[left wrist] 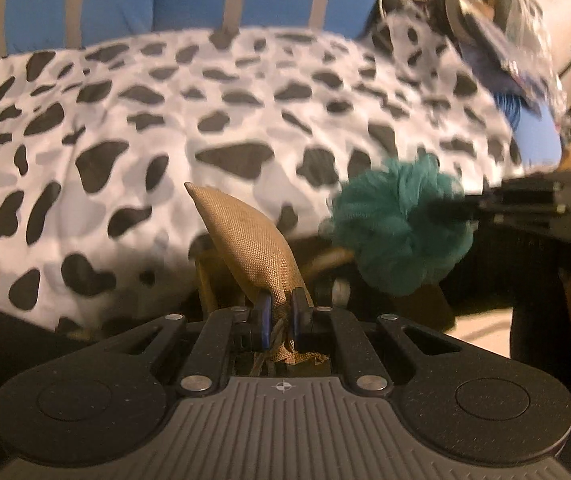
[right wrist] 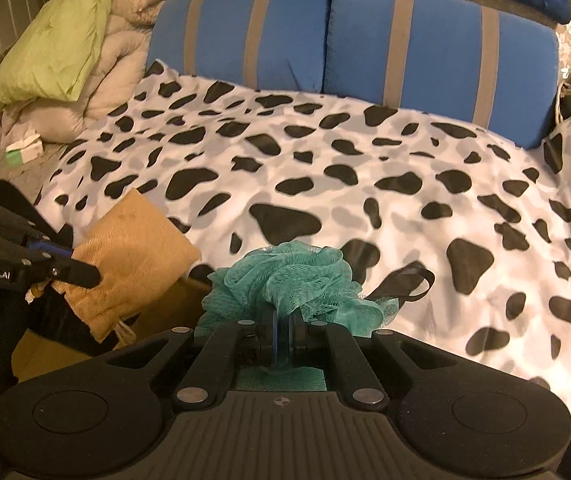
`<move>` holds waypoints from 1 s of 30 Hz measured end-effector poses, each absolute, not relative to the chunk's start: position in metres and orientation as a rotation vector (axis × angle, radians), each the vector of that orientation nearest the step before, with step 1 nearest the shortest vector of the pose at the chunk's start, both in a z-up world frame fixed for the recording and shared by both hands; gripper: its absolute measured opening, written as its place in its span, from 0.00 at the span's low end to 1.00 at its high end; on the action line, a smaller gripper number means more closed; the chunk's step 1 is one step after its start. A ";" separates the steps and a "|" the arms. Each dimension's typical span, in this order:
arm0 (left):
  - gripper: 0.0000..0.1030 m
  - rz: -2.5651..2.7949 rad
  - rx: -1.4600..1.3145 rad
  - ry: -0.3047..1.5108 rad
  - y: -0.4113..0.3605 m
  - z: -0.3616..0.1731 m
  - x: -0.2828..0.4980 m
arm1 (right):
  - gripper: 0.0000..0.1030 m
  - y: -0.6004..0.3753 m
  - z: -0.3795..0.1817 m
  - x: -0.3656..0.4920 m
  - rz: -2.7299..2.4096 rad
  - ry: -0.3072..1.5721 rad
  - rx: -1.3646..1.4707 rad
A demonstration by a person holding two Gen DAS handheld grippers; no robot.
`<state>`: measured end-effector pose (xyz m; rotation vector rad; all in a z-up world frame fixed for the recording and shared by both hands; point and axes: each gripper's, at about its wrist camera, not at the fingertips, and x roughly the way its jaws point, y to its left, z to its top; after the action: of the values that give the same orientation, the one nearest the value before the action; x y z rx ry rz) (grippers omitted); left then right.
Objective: Organize soft objects
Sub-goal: 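Carry the pouch and the pouf over the cardboard box, then lower the pouch and pouf into the box and open both tools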
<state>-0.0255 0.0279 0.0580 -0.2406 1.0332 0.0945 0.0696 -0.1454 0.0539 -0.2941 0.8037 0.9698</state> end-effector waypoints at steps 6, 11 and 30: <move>0.10 0.125 -0.088 1.146 0.007 0.043 -0.024 | 0.07 -0.147 0.050 0.059 0.963 0.841 -0.298; 0.11 0.146 -0.029 1.253 0.001 0.026 -0.018 | 0.07 -0.146 0.045 0.057 0.958 0.857 -0.310; 0.48 0.163 -0.141 1.265 0.011 0.022 -0.020 | 0.07 -0.136 0.027 0.051 1.007 0.976 -0.380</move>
<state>-0.0201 0.0108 0.0221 -0.1405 1.2645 0.1628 0.0506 -0.1358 0.0268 -0.3800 0.9760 1.0066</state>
